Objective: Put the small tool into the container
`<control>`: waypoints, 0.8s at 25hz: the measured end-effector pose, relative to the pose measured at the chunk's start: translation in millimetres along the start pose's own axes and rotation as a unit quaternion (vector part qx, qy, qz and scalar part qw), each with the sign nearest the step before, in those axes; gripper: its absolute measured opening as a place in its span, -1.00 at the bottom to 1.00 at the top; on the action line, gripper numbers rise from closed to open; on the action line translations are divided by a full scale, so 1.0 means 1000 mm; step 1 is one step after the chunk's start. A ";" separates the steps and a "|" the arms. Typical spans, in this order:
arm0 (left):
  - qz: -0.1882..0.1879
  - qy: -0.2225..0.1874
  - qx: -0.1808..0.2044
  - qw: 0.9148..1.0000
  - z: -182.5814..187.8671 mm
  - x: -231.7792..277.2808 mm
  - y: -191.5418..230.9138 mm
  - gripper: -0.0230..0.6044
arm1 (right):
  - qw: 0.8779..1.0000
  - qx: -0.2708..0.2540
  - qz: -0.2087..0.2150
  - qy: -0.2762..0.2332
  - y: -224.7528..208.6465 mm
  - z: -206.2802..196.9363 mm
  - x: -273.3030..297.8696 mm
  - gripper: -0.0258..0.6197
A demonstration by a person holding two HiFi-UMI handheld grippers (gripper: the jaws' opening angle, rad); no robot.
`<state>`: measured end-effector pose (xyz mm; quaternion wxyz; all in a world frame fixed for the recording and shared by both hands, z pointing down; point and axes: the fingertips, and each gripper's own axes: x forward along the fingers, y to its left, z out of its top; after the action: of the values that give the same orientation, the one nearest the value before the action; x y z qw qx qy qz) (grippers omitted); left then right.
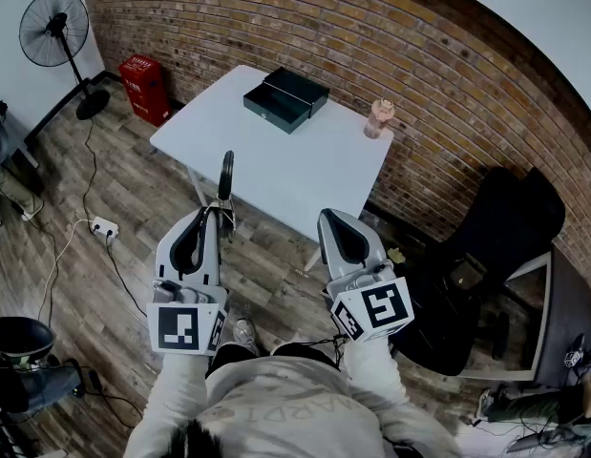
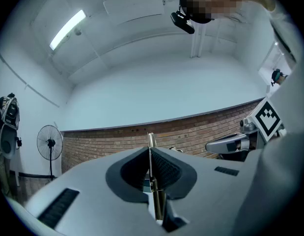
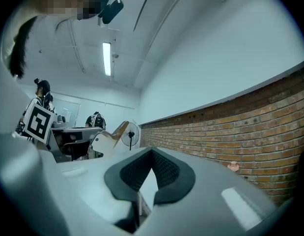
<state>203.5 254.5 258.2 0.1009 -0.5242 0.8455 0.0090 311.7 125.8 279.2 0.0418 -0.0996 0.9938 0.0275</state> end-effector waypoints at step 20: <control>-0.022 0.001 -0.009 1.000 -0.019 0.055 0.052 -0.89 | 0.999 0.012 -0.034 -0.003 -0.014 -0.013 0.071 -0.89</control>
<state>130.9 227.1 262.1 0.0958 -0.5433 0.8339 0.0140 243.9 97.3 285.4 0.0469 -0.1330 0.9899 0.0147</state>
